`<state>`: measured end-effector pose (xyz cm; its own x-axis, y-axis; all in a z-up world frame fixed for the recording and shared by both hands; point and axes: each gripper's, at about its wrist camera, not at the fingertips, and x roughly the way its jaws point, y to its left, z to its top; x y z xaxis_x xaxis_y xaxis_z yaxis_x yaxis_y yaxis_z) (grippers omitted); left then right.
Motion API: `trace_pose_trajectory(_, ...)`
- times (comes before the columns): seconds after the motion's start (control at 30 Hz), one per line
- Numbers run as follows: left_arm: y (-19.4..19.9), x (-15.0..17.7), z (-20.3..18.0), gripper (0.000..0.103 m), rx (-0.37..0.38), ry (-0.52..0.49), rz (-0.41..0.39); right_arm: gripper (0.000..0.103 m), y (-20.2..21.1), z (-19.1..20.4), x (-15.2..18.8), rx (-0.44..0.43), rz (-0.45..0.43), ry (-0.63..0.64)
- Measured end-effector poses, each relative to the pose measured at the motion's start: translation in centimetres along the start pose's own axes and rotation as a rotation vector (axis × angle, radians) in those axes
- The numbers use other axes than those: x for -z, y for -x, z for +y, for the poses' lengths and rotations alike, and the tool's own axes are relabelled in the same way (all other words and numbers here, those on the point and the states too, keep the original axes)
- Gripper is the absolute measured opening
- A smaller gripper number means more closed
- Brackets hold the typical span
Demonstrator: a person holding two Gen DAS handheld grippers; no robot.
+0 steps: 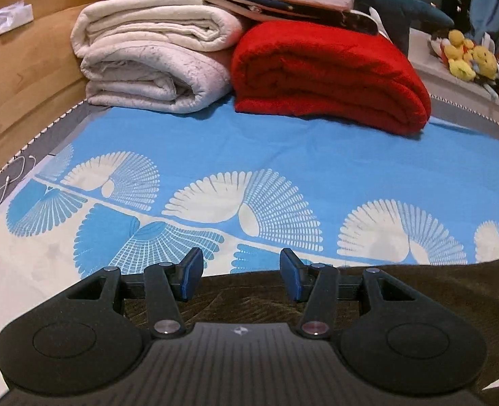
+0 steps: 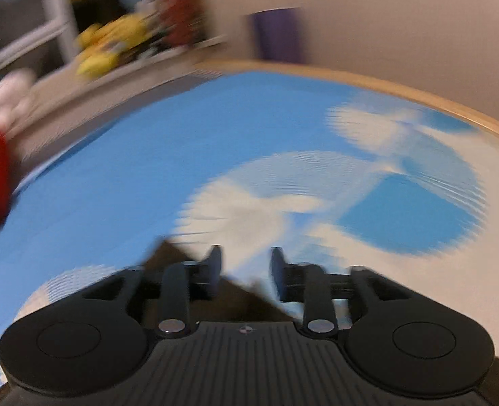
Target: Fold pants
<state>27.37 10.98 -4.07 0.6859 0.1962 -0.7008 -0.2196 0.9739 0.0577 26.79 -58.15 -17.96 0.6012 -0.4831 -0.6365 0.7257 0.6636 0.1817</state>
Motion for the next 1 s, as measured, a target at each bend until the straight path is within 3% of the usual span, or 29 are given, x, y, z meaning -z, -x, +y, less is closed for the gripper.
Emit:
trace_pose_trajectory(0.07,0.3,-0.2,0.1,0.055,0.004,0.007,0.000,0.048,2.0,-3.9,1.0,0.092,-0.010,-0.108)
trace_pose_trajectory(0.17,0.6,-0.3,0.1,0.055,0.018,0.009,-0.003,0.053,2.8,-7.6,3.1,0.165,0.080,-0.237)
trace_pose_trajectory(0.27,1.0,-0.3,0.6,0.055,0.021,0.024,-0.003,0.054,1.8,-8.2,4.4,0.096,0.182,-0.282)
trace_pose_trajectory(0.43,1.3,-0.3,2.4,0.055,0.001,0.061,0.006,0.055,1.1,-6.5,4.9,-0.049,0.191,-0.223)
trace_pose_trajectory(0.5,1.2,-0.3,3.5,0.055,-0.014,0.076,0.013,0.042,1.6,-5.9,5.2,-0.030,0.173,-0.207)
trace_pose_trajectory(0.53,1.2,-0.3,3.9,0.055,-0.018,0.084,0.016,0.022,1.5,-5.6,5.2,-0.024,0.173,-0.192)
trace_pose_trajectory(0.57,1.2,-0.4,4.4,0.055,-0.020,0.090,0.018,0.019,1.7,-5.7,5.3,-0.029,0.172,-0.188)
trace_pose_trajectory(0.67,1.0,-0.4,5.7,0.055,-0.023,0.093,0.029,0.017,3.5,-5.9,3.3,-0.031,0.044,-0.225)
trace_pose_trajectory(0.73,0.8,-0.3,6.2,0.055,-0.009,0.077,0.044,0.018,4.4,-6.4,1.8,0.034,-0.031,-0.224)
trace_pose_trajectory(0.83,0.1,0.2,6.9,0.056,0.040,0.054,0.096,0.021,3.9,-9.6,2.2,0.188,0.018,-0.342)
trace_pose_trajectory(0.93,-0.9,0.8,7.8,0.056,0.082,0.036,0.162,0.028,2.9,-11.6,3.2,0.206,0.154,-0.378)
trace_pose_trajectory(1.0,-1.8,1.4,8.7,0.056,0.102,0.028,0.209,0.030,3.8,-11.5,2.6,0.190,0.139,-0.345)
